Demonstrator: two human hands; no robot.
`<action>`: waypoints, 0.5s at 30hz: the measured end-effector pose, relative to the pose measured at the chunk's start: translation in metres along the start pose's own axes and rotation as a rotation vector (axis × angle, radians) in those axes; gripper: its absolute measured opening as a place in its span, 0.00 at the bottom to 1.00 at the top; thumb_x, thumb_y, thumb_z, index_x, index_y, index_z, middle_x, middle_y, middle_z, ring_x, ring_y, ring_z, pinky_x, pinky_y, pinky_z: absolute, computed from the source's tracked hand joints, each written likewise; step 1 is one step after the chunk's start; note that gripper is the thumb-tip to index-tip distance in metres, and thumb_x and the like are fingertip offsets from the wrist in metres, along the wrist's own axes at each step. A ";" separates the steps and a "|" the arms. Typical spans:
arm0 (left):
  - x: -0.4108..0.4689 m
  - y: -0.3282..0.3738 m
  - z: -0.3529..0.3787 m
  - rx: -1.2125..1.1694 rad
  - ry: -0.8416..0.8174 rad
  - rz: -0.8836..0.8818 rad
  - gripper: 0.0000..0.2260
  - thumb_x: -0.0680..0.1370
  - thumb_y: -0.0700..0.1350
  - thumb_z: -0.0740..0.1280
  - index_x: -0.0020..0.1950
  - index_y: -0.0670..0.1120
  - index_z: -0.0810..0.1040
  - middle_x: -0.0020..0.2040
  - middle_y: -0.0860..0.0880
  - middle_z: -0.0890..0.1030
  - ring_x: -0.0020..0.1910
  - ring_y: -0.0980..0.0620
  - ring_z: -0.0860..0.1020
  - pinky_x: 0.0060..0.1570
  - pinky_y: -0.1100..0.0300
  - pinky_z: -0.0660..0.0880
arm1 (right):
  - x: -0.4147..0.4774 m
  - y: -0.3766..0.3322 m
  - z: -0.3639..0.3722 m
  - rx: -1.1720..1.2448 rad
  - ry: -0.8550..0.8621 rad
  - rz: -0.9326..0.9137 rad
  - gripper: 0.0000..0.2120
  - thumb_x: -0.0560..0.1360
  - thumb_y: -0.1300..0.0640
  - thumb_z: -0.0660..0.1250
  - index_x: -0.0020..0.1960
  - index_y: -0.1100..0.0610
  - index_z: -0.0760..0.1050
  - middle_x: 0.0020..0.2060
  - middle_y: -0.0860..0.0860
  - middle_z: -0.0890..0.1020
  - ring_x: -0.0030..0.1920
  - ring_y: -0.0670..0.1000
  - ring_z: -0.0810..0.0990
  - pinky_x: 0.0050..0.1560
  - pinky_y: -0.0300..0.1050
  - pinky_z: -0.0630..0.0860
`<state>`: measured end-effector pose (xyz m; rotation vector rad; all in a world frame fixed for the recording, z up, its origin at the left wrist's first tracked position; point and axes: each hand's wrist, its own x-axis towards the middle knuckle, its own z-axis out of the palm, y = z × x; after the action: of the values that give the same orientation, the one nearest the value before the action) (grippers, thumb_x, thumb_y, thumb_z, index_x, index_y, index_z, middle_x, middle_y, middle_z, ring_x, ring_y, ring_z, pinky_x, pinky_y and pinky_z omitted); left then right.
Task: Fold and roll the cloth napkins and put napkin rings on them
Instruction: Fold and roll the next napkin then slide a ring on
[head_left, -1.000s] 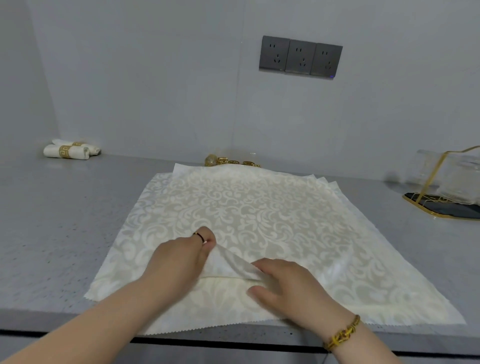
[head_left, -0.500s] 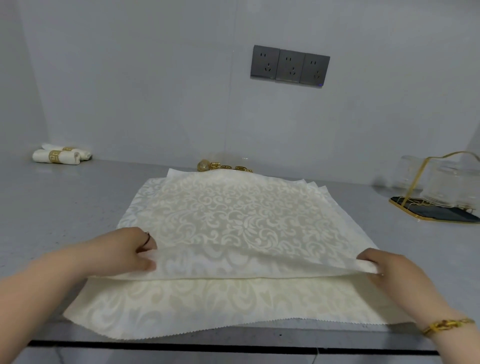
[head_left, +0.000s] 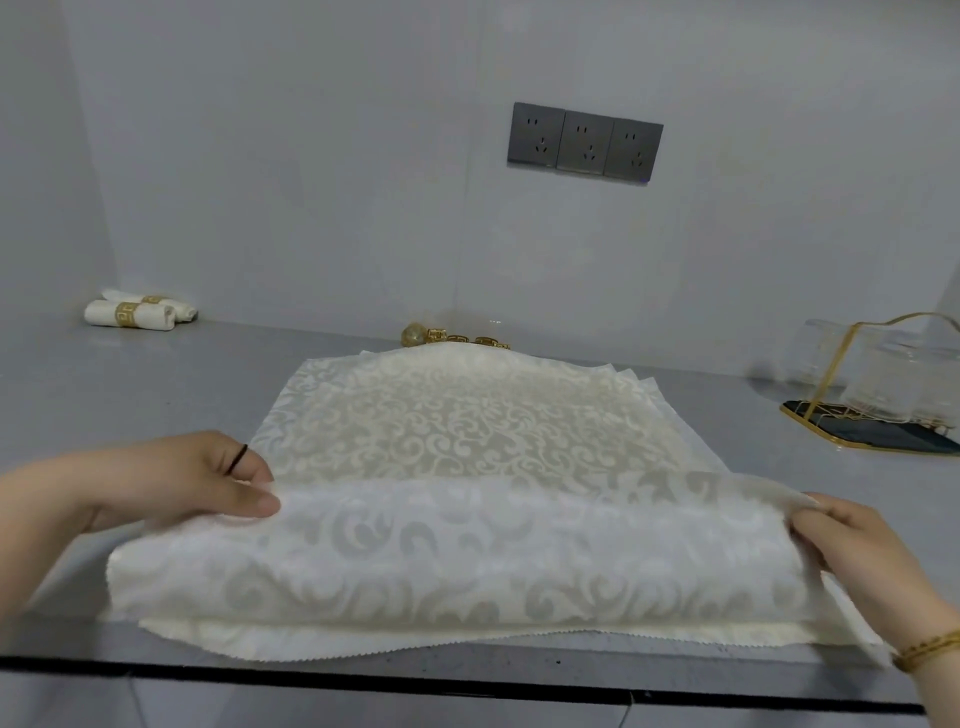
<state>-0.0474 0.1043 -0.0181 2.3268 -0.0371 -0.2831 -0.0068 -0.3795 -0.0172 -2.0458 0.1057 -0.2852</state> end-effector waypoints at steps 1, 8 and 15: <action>0.007 0.002 -0.002 0.022 -0.006 -0.023 0.25 0.48 0.64 0.75 0.29 0.44 0.79 0.28 0.48 0.76 0.29 0.52 0.71 0.35 0.61 0.67 | 0.006 0.002 0.004 -0.029 -0.017 0.011 0.17 0.75 0.70 0.57 0.27 0.61 0.66 0.17 0.48 0.63 0.27 0.50 0.60 0.30 0.43 0.57; 0.053 -0.021 -0.017 0.016 -0.023 -0.184 0.18 0.44 0.53 0.75 0.27 0.44 0.83 0.27 0.48 0.80 0.27 0.54 0.76 0.35 0.63 0.72 | 0.055 0.002 0.034 -0.119 -0.068 0.100 0.20 0.76 0.65 0.59 0.26 0.57 0.61 0.18 0.50 0.62 0.24 0.49 0.58 0.30 0.42 0.55; 0.123 -0.025 -0.037 -0.042 0.428 -0.134 0.09 0.62 0.43 0.78 0.28 0.45 0.79 0.27 0.50 0.78 0.33 0.49 0.74 0.39 0.61 0.68 | 0.130 -0.009 0.075 -0.254 -0.048 0.098 0.20 0.74 0.67 0.61 0.27 0.57 0.57 0.24 0.52 0.60 0.26 0.50 0.58 0.30 0.43 0.53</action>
<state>0.0786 0.1343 -0.0344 2.3043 0.3335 0.1512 0.1371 -0.3366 -0.0223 -2.2899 0.2220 -0.1683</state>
